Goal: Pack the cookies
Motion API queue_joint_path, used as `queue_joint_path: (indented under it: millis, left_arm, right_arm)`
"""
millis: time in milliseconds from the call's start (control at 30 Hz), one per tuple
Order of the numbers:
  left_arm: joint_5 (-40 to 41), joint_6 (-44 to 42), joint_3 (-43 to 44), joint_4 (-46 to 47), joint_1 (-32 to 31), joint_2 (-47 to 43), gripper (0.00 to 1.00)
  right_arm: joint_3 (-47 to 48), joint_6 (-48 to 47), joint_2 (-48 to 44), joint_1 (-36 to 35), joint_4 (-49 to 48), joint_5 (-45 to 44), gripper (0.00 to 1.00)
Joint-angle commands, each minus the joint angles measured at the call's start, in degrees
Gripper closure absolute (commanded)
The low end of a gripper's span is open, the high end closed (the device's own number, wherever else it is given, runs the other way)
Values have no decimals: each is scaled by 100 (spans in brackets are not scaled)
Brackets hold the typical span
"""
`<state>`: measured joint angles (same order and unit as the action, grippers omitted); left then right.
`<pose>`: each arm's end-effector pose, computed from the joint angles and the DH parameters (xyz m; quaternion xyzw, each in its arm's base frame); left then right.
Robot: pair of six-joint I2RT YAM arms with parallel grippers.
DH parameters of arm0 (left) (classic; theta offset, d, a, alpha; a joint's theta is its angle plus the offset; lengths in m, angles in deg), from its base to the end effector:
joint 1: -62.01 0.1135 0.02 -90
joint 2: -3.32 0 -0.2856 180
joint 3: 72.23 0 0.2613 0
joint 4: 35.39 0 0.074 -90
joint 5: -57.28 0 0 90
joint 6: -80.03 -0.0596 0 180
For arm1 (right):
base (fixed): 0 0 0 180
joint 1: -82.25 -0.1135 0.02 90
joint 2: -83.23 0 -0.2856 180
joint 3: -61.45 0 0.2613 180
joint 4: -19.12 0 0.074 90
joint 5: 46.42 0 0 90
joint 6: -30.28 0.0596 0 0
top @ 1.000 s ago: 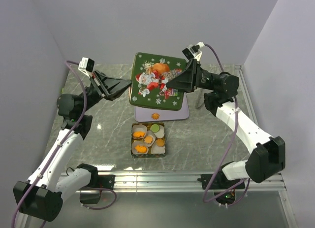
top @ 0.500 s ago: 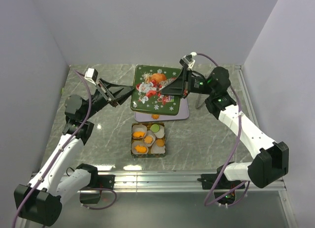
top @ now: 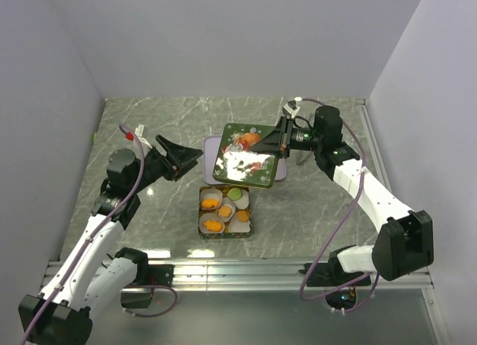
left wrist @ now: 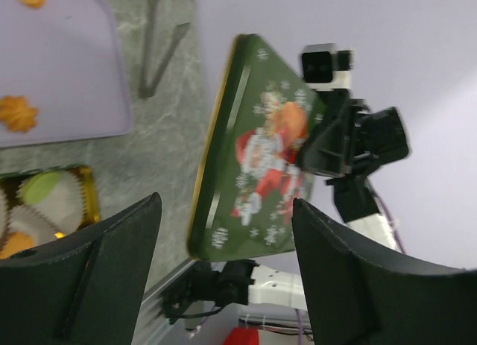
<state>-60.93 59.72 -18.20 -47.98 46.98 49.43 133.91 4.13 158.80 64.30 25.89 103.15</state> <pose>0.1925 -0.0809 0.3450 -0.1807 0.7094 -0.5753 0.3649 0.2813 0.1452 0.3580 -0.0354 0.7363 0.6531 0.1733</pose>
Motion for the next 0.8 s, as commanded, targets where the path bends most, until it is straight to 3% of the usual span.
queue_joint_path:
  millis: [0, 267, 433, 767]
  left_arm:
    - [271, -386, -286, -332, 35, -75, 23]
    - [702, -1071, -471, -1167, 35, -58, 25]
    - [922, -1133, -604, -1299, 35, -382, 24]
    - [747, -1537, -954, -1695, 35, -734, 21]
  right_arm:
    - [59, -259, 36, 11, 34, 90, 85]
    - [-3, -918, 633, -41, 447, 494, 85]
    - [313, -1657, 1223, -383, 1318, 240, 85]
    - [77, -1121, 1917, -1105, 317, 81, 86]
